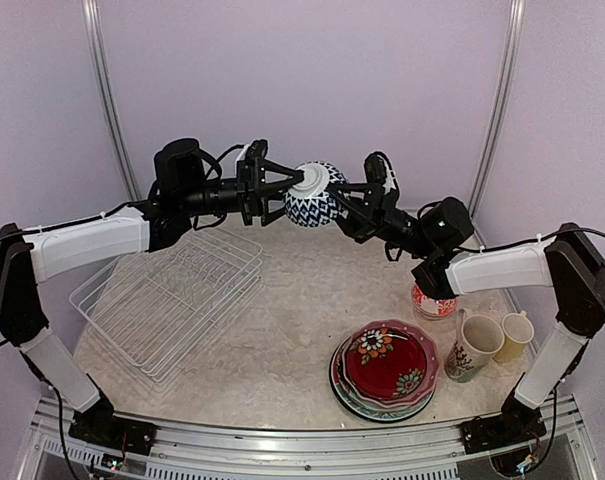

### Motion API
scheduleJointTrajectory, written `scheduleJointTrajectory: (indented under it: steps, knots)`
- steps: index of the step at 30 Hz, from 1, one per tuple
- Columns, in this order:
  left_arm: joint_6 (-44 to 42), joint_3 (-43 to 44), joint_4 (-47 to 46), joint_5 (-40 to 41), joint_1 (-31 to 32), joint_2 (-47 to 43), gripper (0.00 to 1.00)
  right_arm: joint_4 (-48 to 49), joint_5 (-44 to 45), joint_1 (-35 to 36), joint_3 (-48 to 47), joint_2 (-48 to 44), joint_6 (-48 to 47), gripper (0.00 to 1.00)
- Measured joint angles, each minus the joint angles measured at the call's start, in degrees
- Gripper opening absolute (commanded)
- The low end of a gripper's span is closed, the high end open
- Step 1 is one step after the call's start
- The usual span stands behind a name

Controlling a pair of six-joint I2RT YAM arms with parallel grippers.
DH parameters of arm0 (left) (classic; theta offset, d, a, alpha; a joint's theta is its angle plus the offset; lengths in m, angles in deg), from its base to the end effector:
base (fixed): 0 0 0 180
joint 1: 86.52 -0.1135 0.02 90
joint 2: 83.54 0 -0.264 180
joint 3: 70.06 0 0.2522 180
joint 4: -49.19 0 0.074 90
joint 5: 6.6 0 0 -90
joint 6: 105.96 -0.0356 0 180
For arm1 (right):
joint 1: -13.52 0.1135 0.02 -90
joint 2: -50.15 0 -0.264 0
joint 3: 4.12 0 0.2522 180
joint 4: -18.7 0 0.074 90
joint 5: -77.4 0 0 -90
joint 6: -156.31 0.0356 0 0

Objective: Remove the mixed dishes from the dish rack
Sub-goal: Pass from the left arm to the right, then place the bowl in the bowl.

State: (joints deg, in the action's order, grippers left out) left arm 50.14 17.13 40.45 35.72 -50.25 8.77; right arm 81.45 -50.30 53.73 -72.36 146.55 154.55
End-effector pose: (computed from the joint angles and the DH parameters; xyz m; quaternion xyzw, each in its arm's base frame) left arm 0.2905 -0.2458 0.3610 0.1236 0.6808 -0.6930 0.2025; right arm 0.2577 0.2464 0.3148 -0.0822 0.5183 0.8198 0.2291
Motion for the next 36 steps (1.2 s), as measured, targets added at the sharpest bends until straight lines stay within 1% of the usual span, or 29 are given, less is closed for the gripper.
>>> scheduleJointTrajectory:
  steps: [3,7,8,9,12,14,16,18,26,33,35,36]
  knots:
    - [1.2,-0.3,-1.7,0.0,0.1,1.1,0.28,0.7,0.4,0.0,0.0,0.2,0.9,0.21]
    - [5.8,-1.0,-2.9,-0.5,0.3,1.2,0.29,3.0,0.0,0.1,0.0,0.3,-0.9,0.00]
    - [6.1,-1.0,-3.7,-0.5,0.5,1.2,0.30,3.3,-0.1,0.2,0.0,0.2,-1.3,0.00]
    - [6.2,-1.2,-4.1,-0.5,0.5,1.2,0.34,3.5,-0.2,0.2,0.0,0.2,-1.4,0.00]
    - [6.3,-1.8,-5.0,-0.5,0.5,1.2,0.50,3.5,-0.3,0.2,0.0,0.2,-1.8,0.00]
    - [6.3,-2.3,-5.4,-0.3,0.5,1.1,0.70,3.5,-0.3,0.2,0.3,0.2,-2.0,0.00]
    - [5.7,-3.0,-5.0,0.2,0.7,0.8,0.86,3.5,-0.3,0.2,0.8,0.2,-2.1,0.00]
    - [3.0,-3.9,-3.0,1.5,1.0,0.3,0.98,2.9,-0.1,0.2,1.1,0.2,-2.1,0.00]
    - [-5.8,-6.4,8.6,8.1,0.3,-3.3,0.99,-0.7,-0.1,-0.7,4.6,-1.6,-3.8,0.00]
    - [-10.3,-8.6,16.6,12.2,-2.2,-7.0,0.99,-2.1,-0.7,-4.5,11.4,-6.6,-7.9,0.00]
    - [-11.6,-8.7,19.2,13.3,-2.9,-7.7,0.99,-7.6,-1.0,-5.9,12.4,-9.8,-11.6,0.00]
    - [-12.5,-8.7,20.8,14.0,-3.2,-8.0,0.99,-12.4,-0.9,-6.5,12.4,-11.8,-14.6,0.00]
